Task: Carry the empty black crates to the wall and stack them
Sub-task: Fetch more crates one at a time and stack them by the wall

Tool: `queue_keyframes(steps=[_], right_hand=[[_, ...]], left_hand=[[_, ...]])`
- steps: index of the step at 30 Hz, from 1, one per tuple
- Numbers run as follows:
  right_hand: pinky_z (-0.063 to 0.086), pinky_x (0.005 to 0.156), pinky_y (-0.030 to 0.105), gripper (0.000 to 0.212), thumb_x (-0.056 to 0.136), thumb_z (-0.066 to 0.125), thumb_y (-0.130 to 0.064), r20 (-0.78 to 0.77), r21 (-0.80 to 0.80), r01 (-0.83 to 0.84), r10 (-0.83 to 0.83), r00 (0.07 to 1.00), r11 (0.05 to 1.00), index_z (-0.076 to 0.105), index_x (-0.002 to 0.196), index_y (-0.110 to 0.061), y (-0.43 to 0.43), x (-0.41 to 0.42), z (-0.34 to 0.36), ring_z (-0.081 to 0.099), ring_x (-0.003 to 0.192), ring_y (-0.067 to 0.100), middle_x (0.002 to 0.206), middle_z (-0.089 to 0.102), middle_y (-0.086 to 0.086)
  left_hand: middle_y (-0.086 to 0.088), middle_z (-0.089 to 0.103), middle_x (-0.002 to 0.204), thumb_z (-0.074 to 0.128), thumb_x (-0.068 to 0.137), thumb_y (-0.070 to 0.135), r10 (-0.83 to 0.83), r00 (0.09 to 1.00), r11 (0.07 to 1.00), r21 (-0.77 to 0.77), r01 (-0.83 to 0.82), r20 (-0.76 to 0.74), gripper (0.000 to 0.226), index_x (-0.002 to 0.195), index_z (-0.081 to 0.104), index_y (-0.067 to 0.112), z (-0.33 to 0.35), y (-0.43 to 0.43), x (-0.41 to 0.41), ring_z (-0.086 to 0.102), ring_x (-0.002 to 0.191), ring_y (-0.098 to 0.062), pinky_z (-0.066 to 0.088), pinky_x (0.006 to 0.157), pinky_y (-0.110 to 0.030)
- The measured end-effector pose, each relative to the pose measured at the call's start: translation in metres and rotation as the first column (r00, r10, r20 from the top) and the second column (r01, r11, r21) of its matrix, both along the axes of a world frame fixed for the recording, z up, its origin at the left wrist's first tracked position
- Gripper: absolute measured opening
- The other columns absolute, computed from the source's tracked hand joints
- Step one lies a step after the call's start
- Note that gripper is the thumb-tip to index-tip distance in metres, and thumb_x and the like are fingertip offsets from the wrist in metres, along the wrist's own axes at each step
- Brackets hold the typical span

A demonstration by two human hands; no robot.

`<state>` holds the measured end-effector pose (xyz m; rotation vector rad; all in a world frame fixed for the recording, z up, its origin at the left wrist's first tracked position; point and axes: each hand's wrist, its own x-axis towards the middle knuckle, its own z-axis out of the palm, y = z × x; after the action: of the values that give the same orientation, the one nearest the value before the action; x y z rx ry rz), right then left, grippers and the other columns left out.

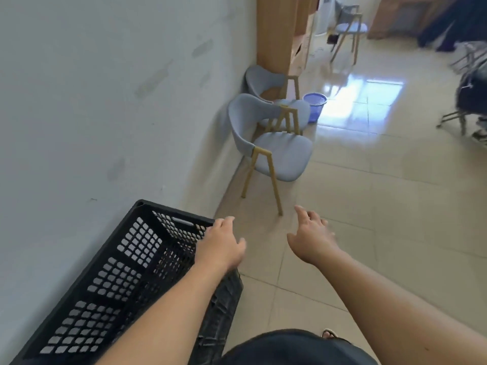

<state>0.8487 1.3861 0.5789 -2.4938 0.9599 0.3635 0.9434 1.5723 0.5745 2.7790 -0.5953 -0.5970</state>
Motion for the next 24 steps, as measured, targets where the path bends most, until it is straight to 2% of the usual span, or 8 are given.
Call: queue_keyframes(steps=[8,13,17,21,24], right_hand=[[0.031,0.11,0.05,0.072,0.096,0.043,-0.042,0.032,-0.021,0.299,-0.298,0.954,0.954,0.008,0.157,-0.03,-0.15,-0.141,0.007,0.021,0.144,0.031,0.162,0.018,0.004],[0.034,0.105,0.049,0.069,0.096,0.043,-0.042,0.05,-0.031,0.474,-0.472,0.88,0.88,0.012,0.156,-0.029,-0.247,-0.254,0.012,0.025,0.141,0.03,0.159,0.022,0.005],[0.036,0.104,0.046,0.068,0.097,0.043,-0.045,0.034,-0.04,0.62,-0.619,0.785,0.784,0.014,0.156,-0.028,-0.312,-0.339,0.014,0.027,0.139,0.029,0.156,0.024,0.003],[0.035,0.105,0.046,0.067,0.098,0.043,-0.045,0.009,0.006,0.759,-0.759,0.651,0.652,0.014,0.156,-0.027,-0.362,-0.408,0.009,0.026,0.14,0.031,0.158,0.02,0.005],[0.035,0.105,0.047,0.067,0.097,0.045,-0.044,0.019,0.034,0.814,-0.814,0.58,0.58,0.016,0.155,-0.028,-0.386,-0.438,0.007,0.026,0.14,0.031,0.159,0.02,0.005]], left_hand=[[0.001,0.035,0.159,0.048,0.097,0.047,-0.299,0.953,0.954,0.019,0.298,0.058,0.066,0.156,0.029,0.025,0.017,-0.194,-0.089,0.038,0.141,-0.025,0.038,0.108,-0.046],[0.001,0.035,0.158,0.048,0.097,0.046,-0.497,0.865,0.868,0.023,0.497,0.068,0.066,0.156,0.029,0.024,0.022,-0.324,-0.184,0.037,0.142,-0.024,0.037,0.107,-0.044],[0.002,0.033,0.16,0.045,0.098,0.048,-0.627,0.777,0.779,0.029,0.627,0.058,0.066,0.157,0.026,0.026,0.023,-0.409,-0.249,0.035,0.143,-0.023,0.037,0.108,-0.043],[0.003,0.032,0.161,0.045,0.098,0.048,-0.726,0.686,0.688,0.03,0.725,0.05,0.065,0.157,0.027,0.027,0.024,-0.486,-0.3,0.034,0.144,-0.022,0.037,0.109,-0.043],[0.004,0.033,0.16,0.044,0.098,0.048,-0.775,0.631,0.632,0.02,0.775,0.043,0.065,0.157,0.027,0.027,0.024,-0.53,-0.323,0.035,0.144,-0.022,0.037,0.109,-0.043]])
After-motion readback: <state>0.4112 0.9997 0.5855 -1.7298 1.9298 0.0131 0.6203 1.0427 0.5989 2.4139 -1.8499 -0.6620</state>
